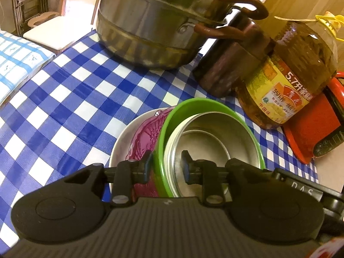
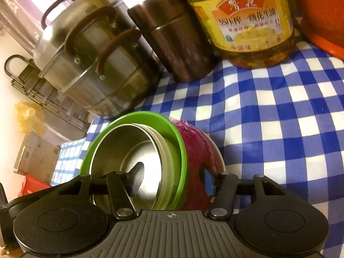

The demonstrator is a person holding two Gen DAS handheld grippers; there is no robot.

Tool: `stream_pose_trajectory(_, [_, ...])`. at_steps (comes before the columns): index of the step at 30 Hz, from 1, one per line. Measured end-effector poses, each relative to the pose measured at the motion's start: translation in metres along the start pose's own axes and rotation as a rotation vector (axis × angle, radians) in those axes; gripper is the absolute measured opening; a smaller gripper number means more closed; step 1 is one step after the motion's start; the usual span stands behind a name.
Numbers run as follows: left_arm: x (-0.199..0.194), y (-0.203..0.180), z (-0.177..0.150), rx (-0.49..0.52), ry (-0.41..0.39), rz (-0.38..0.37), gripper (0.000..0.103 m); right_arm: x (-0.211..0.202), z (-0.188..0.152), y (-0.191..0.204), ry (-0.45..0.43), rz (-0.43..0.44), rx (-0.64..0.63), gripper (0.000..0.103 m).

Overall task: Organize plates and bowls
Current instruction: 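Lower the green bowl stack onto the pink bowls on the plate, then open both tools off the green bowl rim and pull back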

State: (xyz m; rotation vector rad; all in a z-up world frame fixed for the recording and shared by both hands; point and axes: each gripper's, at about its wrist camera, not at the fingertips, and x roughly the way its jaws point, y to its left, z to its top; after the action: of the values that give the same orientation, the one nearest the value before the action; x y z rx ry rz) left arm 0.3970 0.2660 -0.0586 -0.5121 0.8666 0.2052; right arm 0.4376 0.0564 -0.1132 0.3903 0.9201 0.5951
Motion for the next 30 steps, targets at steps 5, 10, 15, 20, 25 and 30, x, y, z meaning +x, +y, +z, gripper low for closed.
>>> stream_pose_trajectory(5, [-0.008,-0.004,-0.001,0.022,-0.003,0.005,0.031,-0.012,0.000,0.003,-0.031,0.006,-0.027,0.057])
stream_pose_trajectory(10, [-0.021,-0.004,-0.004,0.032,-0.032,0.012,0.043,-0.026,-0.001,0.007,-0.050,0.010,-0.039,0.058])
stream_pose_trajectory(15, [-0.038,-0.006,-0.008,0.043,-0.055,0.025,0.051,-0.041,-0.003,0.011,-0.060,0.005,-0.054,0.058])
stream_pose_trajectory(20, [-0.058,-0.010,-0.014,0.074,-0.082,0.048,0.065,-0.060,-0.007,0.017,-0.064,-0.003,-0.093,0.058])
stream_pose_trajectory(25, [-0.080,-0.010,-0.022,0.089,-0.090,0.043,0.069,-0.079,-0.016,0.019,-0.074,-0.028,-0.119,0.069])
stream_pose_trajectory(30, [-0.100,-0.013,-0.033,0.121,-0.109,0.033,0.081,-0.095,-0.027,0.022,-0.066,-0.050,-0.150,0.072])
